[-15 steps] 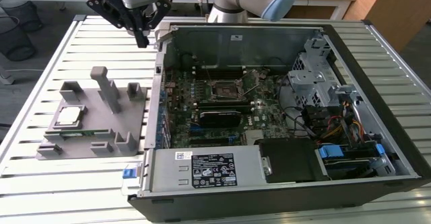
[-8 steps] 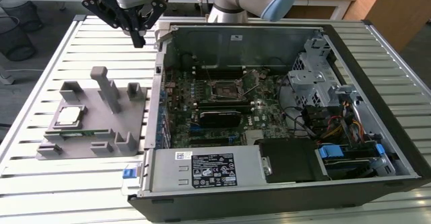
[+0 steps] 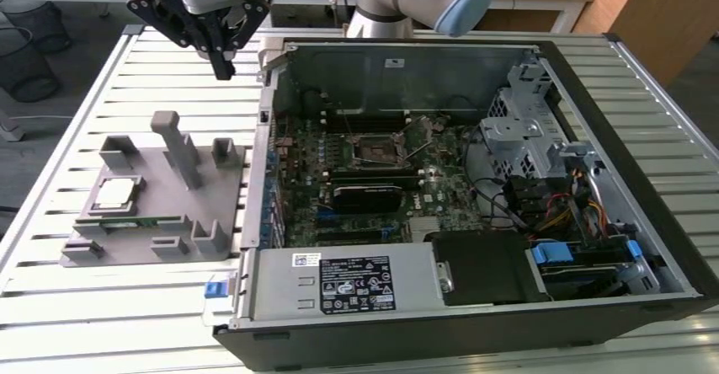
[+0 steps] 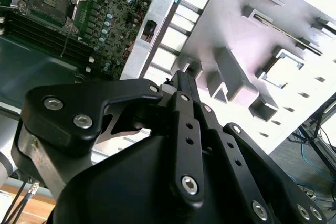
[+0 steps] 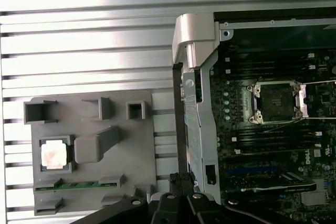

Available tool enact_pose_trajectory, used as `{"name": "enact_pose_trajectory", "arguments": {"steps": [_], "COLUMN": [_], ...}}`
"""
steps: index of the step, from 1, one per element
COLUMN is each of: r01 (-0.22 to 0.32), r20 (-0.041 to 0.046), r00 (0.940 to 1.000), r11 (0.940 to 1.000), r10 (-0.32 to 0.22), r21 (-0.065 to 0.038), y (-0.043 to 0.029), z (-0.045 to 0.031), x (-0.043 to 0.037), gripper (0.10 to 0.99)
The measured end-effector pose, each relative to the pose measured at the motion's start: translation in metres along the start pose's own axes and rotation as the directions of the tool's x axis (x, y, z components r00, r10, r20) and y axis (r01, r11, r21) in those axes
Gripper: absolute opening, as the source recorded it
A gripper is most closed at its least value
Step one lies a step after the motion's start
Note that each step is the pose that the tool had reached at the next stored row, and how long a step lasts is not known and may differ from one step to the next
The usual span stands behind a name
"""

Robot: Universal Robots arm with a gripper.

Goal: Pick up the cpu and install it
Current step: 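Reach for the cpu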

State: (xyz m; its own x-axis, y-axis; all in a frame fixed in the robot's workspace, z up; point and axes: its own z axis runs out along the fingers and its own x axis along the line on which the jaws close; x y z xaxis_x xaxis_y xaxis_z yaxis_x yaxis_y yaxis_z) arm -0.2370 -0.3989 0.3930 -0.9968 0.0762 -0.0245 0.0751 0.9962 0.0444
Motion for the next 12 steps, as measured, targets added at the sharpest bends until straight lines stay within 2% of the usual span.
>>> {"name": "enact_pose_trajectory", "arguments": {"steps": [12], "r01": [0.0], "r20": [0.0], "r00": [1.0], "r11": [1.0], "r10": [0.0], "r21": [0.0], "y": [-0.0013], "z": [-0.0004], "x": [0.0175], "gripper": [0.106]}}
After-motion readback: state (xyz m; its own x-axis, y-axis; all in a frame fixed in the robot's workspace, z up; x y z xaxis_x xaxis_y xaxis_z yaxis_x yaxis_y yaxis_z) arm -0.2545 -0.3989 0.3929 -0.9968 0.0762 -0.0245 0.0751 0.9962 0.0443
